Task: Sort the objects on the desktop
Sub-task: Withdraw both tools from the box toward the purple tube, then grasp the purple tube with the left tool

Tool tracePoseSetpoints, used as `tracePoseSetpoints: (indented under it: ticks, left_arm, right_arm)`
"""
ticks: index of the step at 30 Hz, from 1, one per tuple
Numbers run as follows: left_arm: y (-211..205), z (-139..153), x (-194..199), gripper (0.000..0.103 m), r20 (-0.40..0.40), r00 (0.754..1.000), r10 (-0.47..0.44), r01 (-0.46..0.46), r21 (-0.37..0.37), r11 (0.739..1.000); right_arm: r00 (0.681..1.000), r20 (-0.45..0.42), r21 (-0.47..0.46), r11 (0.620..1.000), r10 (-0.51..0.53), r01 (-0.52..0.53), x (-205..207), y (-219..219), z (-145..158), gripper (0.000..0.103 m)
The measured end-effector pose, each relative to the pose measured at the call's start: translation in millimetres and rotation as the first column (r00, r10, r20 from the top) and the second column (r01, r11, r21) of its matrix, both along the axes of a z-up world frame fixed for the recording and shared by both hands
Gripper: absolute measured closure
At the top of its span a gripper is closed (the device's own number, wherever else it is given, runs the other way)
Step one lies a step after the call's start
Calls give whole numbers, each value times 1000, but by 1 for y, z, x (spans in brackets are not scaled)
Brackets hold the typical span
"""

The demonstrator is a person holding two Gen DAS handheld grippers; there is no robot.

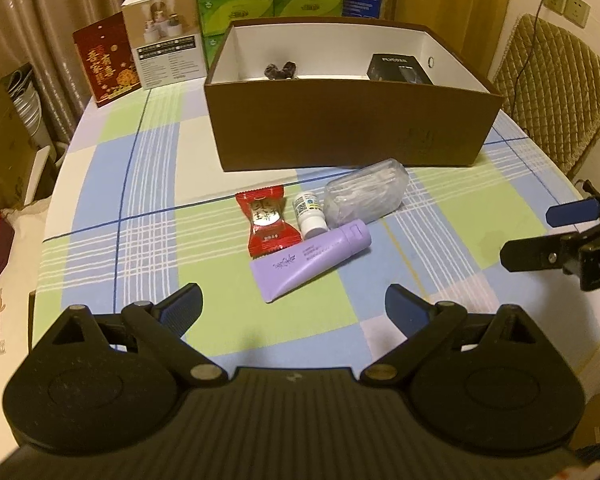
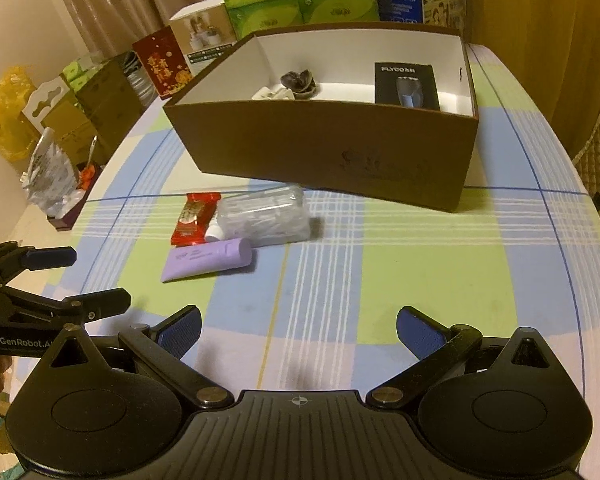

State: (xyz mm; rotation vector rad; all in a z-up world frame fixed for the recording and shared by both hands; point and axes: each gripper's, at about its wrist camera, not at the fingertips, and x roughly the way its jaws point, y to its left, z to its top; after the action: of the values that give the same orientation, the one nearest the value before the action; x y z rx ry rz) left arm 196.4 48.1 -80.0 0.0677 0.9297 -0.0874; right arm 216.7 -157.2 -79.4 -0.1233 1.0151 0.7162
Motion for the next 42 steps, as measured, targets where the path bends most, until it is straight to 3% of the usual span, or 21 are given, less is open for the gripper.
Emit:
tracePoseSetpoints:
  ticks: [10,15,20,27,30,33,37,41,42]
  left_arm:
    - [-3,-22,19,9,-21,997,-74,75,15,997]
    - [-7,-33,34,9,-15,984,-177,178,35,983]
    - [-11,-50,53,19,-33,953,-301,302,49,952]
    - [-16,-66,70,30,-44,930,-365,366,26,930]
    - [-18,-73,75,41,-73,922,-380,382,6,924]
    - [-21,-75,73,43,-75,917,-393,395,16,919]
    - [-25,-72,70,44,-89,902,-423,423,-25,906]
    - [-28,-76,76,45,-103,898,-428,430,3,903]
    - [-28,-78,80,50,-110,901,-420,423,-2,906]
  right_arm:
    - [997,-44,-32,998,-58,57,15,-6,-19,2]
    - [994,-64,-48,995,-94,91,23,-12,-25,2]
    - [987,-76,-66,989,-140,135,28,-21,-29,2]
    - [974,-95,-93,976,-207,198,32,-37,-36,2]
    - [970,-101,-97,972,-222,212,34,-40,-37,2]
    - [966,-106,-102,969,-234,224,35,-42,-39,2]
    - [963,-117,-104,967,-243,232,35,-43,-42,2]
    - [962,-124,-104,967,-244,232,34,-43,-44,2]
    - [962,-124,-104,967,-245,233,34,-44,-44,2]
